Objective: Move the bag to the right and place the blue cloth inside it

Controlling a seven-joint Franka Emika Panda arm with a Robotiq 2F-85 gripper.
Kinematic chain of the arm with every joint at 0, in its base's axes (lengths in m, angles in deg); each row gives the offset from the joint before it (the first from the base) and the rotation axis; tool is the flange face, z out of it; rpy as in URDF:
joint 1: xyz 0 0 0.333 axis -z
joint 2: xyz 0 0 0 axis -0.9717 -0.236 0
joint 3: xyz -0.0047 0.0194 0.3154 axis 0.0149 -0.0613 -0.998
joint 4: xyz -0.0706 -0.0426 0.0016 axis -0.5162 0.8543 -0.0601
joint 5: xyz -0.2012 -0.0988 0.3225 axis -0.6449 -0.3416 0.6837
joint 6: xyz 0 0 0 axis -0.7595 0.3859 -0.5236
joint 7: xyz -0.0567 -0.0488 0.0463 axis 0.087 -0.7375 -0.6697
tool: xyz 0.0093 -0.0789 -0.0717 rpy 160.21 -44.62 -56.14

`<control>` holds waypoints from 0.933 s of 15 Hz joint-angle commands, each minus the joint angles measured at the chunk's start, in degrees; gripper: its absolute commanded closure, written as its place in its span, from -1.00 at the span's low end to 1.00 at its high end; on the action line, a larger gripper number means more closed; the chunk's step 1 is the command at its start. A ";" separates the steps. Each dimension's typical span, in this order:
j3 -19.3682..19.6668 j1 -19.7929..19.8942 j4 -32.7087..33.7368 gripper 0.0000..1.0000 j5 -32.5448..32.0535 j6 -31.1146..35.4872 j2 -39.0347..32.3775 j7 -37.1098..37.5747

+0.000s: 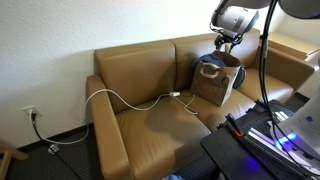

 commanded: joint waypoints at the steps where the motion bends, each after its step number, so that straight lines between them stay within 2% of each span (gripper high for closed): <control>1: -1.93 6.17 5.25 -1.00 -3.01 -5.92 -8.95 -0.06; 5: -3.44 9.99 10.65 -1.00 -5.44 -10.99 -15.71 -0.13; 6: -2.80 7.59 7.16 -1.00 -4.39 -8.07 -12.15 -0.12; 9: -3.08 7.71 7.80 -1.00 -4.32 -8.39 -13.99 0.16; 10: -5.68 9.12 7.50 -1.00 -8.72 -4.75 -8.64 -0.08; 14: -13.28 14.72 10.82 -1.00 -12.19 -1.38 -2.10 -10.15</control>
